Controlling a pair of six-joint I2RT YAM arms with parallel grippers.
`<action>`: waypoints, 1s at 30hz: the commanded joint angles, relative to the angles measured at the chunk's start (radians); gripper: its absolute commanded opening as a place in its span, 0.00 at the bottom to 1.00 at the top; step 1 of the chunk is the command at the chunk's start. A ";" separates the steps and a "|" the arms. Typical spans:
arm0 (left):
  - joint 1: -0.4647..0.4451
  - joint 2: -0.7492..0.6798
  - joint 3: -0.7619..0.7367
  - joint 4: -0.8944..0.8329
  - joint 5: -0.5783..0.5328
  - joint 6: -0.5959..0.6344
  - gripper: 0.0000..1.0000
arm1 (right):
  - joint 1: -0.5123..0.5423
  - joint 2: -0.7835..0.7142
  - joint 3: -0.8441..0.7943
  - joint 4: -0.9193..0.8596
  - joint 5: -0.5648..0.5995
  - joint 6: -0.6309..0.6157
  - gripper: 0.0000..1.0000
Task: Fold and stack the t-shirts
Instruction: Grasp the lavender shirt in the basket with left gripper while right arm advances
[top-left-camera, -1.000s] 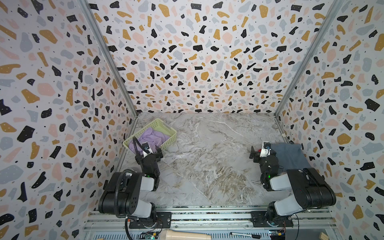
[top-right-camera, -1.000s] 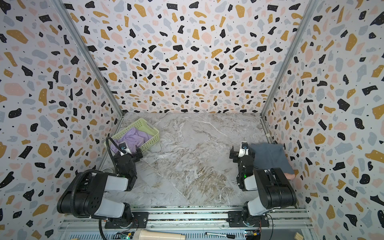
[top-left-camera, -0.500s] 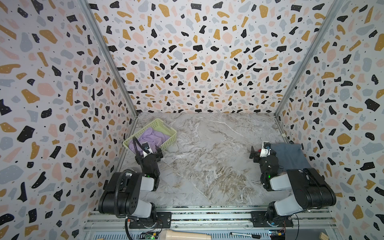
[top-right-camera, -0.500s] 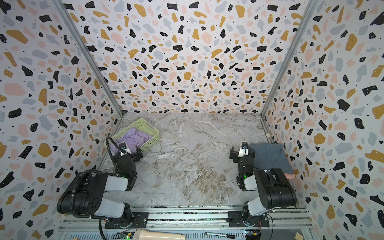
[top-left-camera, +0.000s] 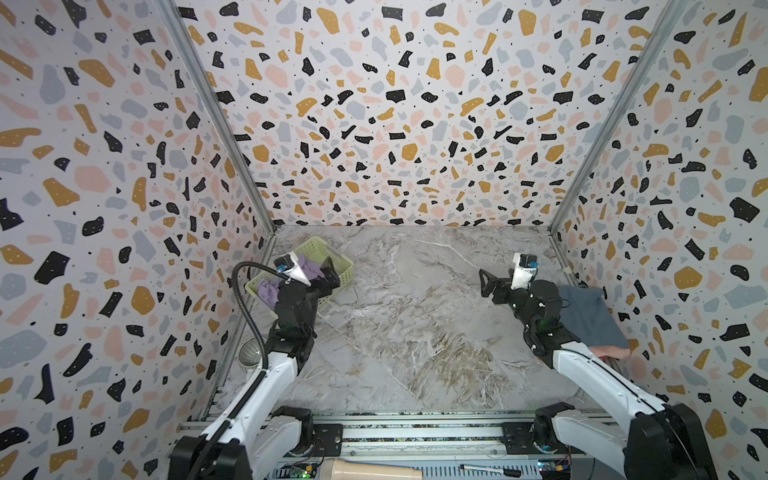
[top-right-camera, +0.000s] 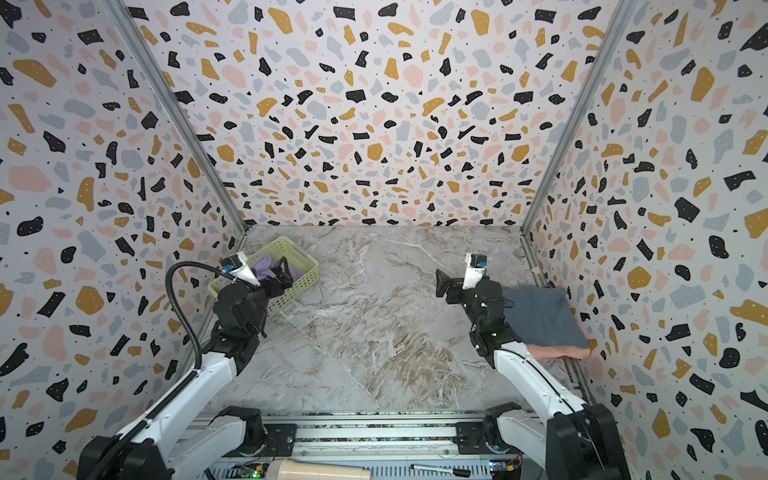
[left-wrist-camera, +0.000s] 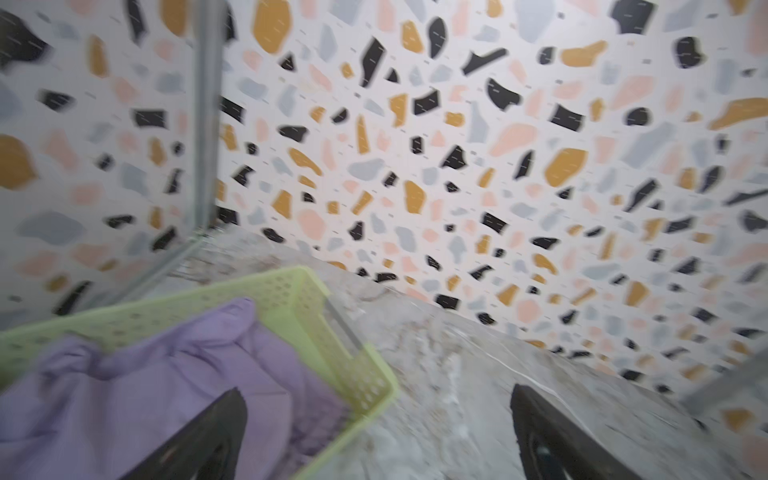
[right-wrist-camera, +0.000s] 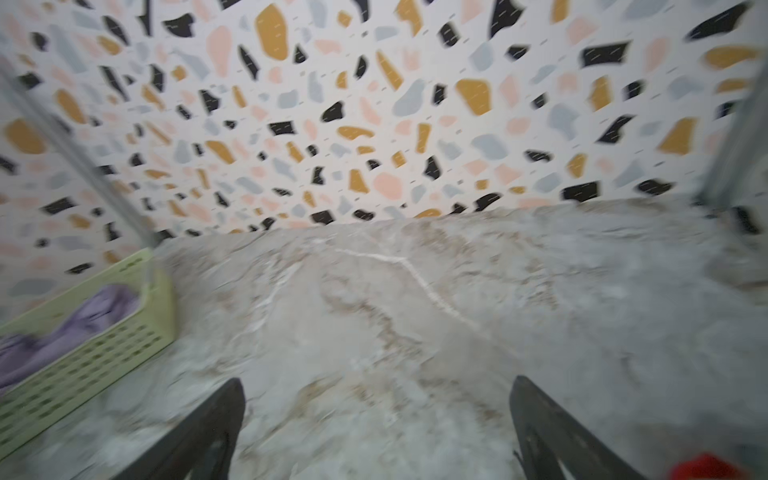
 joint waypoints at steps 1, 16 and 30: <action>-0.130 -0.064 0.006 -0.187 0.168 -0.206 1.00 | 0.113 -0.095 -0.043 -0.117 -0.194 0.218 0.99; -0.407 -0.111 0.062 -0.262 -0.014 -0.246 1.00 | 0.421 -0.295 -0.200 -0.045 0.156 0.377 0.99; 0.117 0.614 0.558 -0.646 -0.123 0.120 0.92 | 0.188 -0.008 0.109 -0.145 0.181 -0.001 0.99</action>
